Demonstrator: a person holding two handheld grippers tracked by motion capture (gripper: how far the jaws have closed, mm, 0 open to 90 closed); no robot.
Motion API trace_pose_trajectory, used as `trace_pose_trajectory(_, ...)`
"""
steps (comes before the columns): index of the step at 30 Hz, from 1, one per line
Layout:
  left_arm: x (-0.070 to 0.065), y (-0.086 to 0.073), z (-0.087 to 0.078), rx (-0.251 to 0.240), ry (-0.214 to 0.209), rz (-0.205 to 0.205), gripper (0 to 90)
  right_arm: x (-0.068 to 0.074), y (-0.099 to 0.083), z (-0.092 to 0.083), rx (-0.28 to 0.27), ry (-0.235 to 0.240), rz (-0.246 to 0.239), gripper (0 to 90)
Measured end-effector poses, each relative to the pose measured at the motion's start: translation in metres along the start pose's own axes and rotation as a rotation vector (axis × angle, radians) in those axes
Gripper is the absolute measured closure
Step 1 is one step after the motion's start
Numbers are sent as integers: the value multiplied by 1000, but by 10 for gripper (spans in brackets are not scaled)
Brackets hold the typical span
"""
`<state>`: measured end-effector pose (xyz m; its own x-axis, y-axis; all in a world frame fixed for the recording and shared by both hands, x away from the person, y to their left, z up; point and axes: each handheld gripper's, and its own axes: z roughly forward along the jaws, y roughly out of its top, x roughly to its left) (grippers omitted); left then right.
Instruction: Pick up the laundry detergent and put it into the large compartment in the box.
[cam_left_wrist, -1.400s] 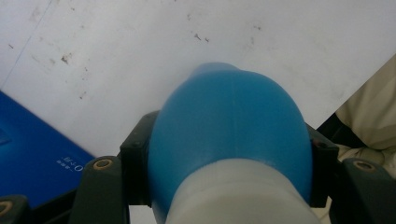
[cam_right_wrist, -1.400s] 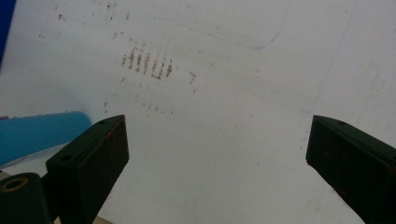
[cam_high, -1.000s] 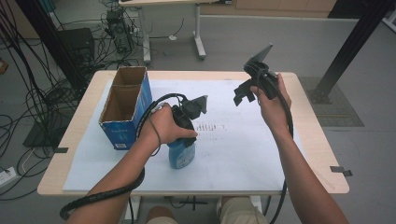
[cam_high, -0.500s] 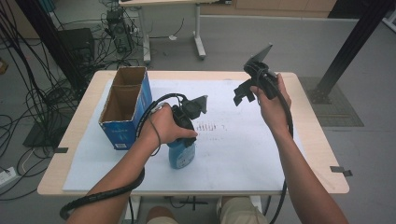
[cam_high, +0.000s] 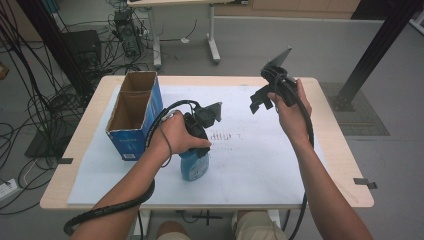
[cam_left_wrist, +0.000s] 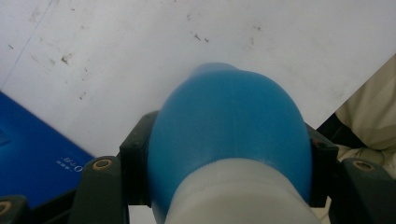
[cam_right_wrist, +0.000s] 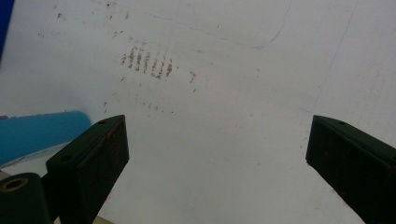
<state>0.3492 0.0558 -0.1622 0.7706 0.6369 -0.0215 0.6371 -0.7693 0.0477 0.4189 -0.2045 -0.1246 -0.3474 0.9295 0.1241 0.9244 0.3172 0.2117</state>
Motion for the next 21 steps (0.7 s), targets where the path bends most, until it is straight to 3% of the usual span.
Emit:
trace_pose_trajectory(15, 2, -2, -2, -9, -5, -21, 378, -1, -1, -2, -2, -1, -3, 55)
trace_pose_trajectory(18, 6, -3, -13, -16, -18, -47, 378, -1, -1, -2, -2, -3, -2, 55)
trace_pose_trajectory(21, 10, -5, -36, -35, -19, -70, 378, -1, -1, -2, -2, -4, -4, 55)
